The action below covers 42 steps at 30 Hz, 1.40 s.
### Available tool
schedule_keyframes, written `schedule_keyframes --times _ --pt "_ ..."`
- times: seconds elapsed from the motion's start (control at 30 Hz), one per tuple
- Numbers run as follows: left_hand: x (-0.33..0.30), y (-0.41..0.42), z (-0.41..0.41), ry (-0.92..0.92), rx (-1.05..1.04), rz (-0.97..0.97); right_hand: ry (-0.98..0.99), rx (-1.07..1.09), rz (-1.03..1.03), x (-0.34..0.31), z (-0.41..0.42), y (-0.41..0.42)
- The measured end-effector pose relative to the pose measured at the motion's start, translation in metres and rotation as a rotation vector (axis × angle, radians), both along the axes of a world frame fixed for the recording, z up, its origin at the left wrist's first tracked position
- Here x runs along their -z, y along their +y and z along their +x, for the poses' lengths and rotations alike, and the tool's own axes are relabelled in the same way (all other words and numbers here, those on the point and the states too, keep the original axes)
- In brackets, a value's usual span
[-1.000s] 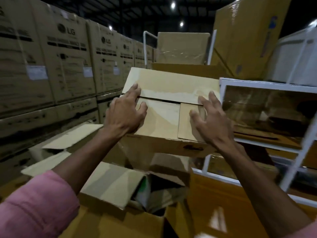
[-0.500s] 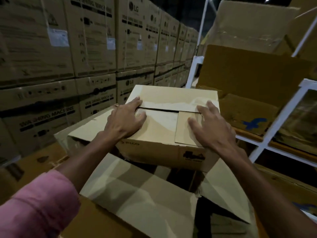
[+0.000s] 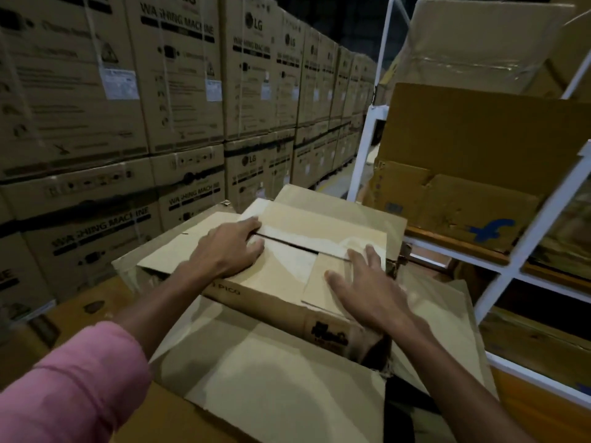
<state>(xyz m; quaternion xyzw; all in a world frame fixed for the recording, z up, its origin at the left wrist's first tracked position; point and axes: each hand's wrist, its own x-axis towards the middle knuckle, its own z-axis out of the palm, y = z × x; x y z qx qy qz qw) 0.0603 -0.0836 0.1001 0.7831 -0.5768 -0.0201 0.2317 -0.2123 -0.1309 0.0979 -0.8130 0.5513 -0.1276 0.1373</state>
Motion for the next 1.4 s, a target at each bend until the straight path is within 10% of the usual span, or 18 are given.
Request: schedule_keyframes --times 0.93,1.4 --pt "0.091 -0.06 -0.028 -0.275 0.638 0.697 0.388 -0.194 0.426 0.085 0.055 -0.021" --pt "0.12 -0.067 -0.015 -0.096 0.575 0.683 0.305 -0.102 0.181 0.091 0.043 -0.088"
